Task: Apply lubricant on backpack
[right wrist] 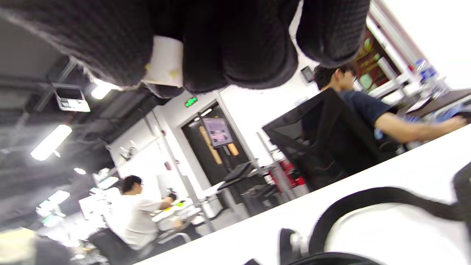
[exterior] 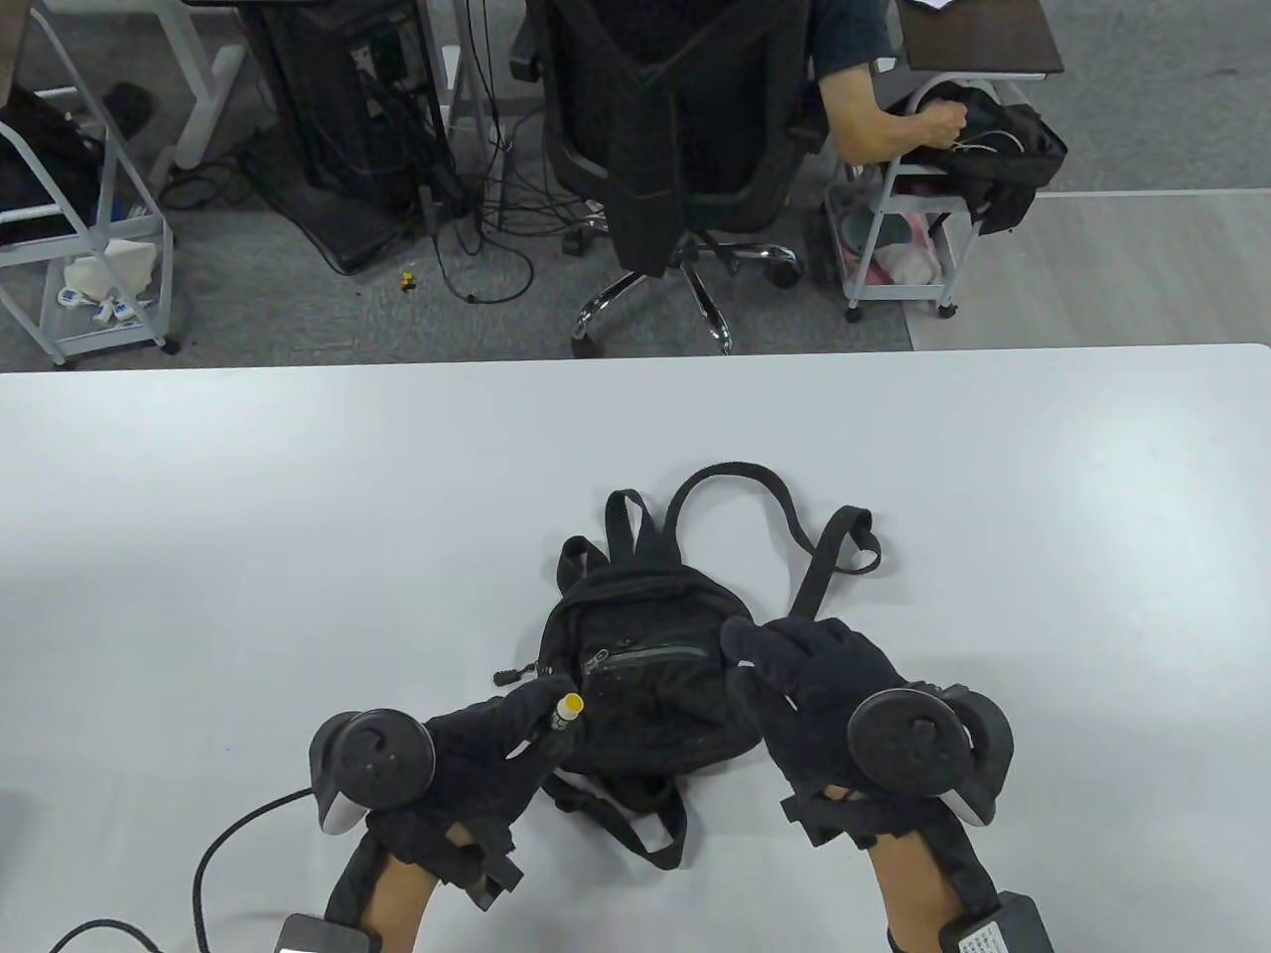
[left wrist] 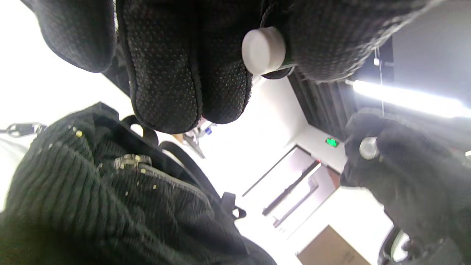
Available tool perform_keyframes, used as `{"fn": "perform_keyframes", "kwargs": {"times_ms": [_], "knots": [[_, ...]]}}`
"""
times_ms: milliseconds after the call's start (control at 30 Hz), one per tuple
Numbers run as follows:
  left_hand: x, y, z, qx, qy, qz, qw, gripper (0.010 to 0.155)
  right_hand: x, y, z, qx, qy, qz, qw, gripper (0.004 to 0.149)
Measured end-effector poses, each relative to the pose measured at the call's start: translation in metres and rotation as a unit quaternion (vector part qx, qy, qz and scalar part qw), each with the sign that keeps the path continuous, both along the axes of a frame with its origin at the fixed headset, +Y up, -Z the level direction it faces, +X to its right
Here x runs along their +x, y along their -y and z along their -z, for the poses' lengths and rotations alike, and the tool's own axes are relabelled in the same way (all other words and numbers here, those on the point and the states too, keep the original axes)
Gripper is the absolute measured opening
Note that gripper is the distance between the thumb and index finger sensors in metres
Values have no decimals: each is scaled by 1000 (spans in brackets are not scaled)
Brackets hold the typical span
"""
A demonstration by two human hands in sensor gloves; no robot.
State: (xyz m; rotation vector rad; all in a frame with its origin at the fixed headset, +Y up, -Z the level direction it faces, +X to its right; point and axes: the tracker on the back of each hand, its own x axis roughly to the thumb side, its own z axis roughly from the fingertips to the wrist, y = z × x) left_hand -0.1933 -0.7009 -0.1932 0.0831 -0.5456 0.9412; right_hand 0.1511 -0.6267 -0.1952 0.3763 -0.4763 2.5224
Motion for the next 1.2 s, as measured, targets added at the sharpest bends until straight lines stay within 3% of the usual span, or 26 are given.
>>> {"fn": "perform_keyframes", "kwargs": {"times_ms": [100, 200, 367, 700, 1033, 1200], "knots": [[-2, -2, -1, 10, -8, -16, 1000, 55, 15, 7, 6, -27, 65, -85, 994, 48], [-4, -6, -3, 25, -25, -32, 999, 53, 32, 21, 12, -49, 117, -112, 986, 50], [-6, -12, -4, 51, -33, -25, 998, 52, 61, 58, 28, -106, 212, -171, 956, 49], [-3, -12, -6, 64, -40, -2, 997, 55, 83, 124, 55, -241, 279, -232, 900, 47], [-3, -12, -6, 72, -60, 11, 995, 53, 82, 131, 58, -253, 289, -236, 893, 47], [-3, -11, -5, 68, -65, 19, 995, 53, 91, 126, 57, -281, 276, -214, 894, 56]]}}
